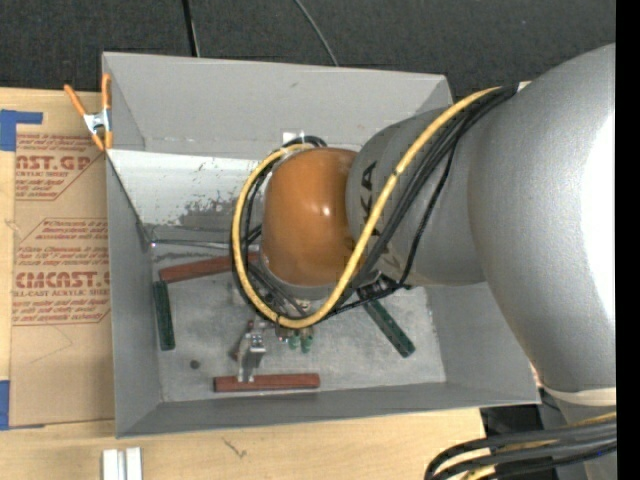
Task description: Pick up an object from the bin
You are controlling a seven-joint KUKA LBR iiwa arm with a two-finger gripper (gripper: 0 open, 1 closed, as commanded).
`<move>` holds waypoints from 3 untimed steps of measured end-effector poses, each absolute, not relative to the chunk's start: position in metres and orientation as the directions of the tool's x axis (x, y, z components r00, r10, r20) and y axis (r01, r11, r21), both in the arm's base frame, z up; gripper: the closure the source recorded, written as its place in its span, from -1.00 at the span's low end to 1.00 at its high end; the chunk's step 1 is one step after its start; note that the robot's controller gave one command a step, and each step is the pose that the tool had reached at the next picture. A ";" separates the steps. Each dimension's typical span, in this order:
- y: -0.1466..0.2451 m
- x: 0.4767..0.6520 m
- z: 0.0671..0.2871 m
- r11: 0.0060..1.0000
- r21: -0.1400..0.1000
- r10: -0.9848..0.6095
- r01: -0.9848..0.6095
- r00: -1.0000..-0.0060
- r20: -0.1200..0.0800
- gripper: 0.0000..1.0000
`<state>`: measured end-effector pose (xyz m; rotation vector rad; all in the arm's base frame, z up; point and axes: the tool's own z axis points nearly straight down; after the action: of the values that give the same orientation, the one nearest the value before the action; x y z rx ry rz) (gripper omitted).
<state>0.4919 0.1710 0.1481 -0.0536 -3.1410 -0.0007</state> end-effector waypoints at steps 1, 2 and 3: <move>0.171 0.482 0.147 0.999 0.000 0.053 0.053 -0.999 0.001 -1.00; 0.122 0.521 0.076 0.995 0.004 -0.104 -0.104 -0.995 -0.013 1.00; 0.122 0.521 0.076 0.995 0.004 -0.104 -0.104 -0.995 -0.013 1.00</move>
Offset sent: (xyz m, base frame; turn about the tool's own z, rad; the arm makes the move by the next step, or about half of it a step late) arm 0.0246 -0.0513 -0.0781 -0.1385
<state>0.5210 0.1218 0.0759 0.1637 -3.1505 -0.0070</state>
